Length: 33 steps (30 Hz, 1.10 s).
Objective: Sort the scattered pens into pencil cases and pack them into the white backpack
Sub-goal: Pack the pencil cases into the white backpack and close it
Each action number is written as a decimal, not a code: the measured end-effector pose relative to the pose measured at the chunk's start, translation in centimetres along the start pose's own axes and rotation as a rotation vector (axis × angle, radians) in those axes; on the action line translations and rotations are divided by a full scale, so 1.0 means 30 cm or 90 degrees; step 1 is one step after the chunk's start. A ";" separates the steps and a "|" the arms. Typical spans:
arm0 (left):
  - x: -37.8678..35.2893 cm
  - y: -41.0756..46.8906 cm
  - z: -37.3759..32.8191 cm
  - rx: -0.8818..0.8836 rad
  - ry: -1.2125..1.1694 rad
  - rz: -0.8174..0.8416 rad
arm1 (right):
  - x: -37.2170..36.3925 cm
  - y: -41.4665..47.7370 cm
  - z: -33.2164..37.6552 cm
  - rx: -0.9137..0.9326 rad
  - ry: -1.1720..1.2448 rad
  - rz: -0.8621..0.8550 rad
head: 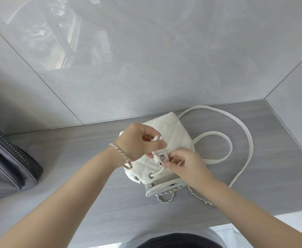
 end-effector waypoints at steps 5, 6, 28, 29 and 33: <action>-0.053 -0.004 -0.004 -0.013 0.002 0.023 | -0.018 0.018 0.000 -0.010 -0.100 0.047; -0.080 -0.005 -0.005 -0.016 0.012 0.041 | -0.029 0.019 -0.010 -0.022 -0.114 0.066; 0.194 0.050 0.220 0.035 0.357 -0.265 | -0.077 0.057 -0.096 -0.113 -0.134 0.067; 0.176 0.034 0.189 -0.031 0.440 -0.305 | -0.069 0.053 -0.093 -0.116 -0.173 0.047; -0.022 -0.014 0.050 -0.366 0.606 -0.293 | -0.050 0.054 -0.110 -0.143 -0.107 0.015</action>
Point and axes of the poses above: each hand's wrist, its own y-axis towards the middle knuckle, its own x-axis out of the back of the hand, z = x × y, the point moved 10 cm from there along y, towards the middle knuckle, and after that the axes turned 9 degrees about -y, right-handed, at the moved point
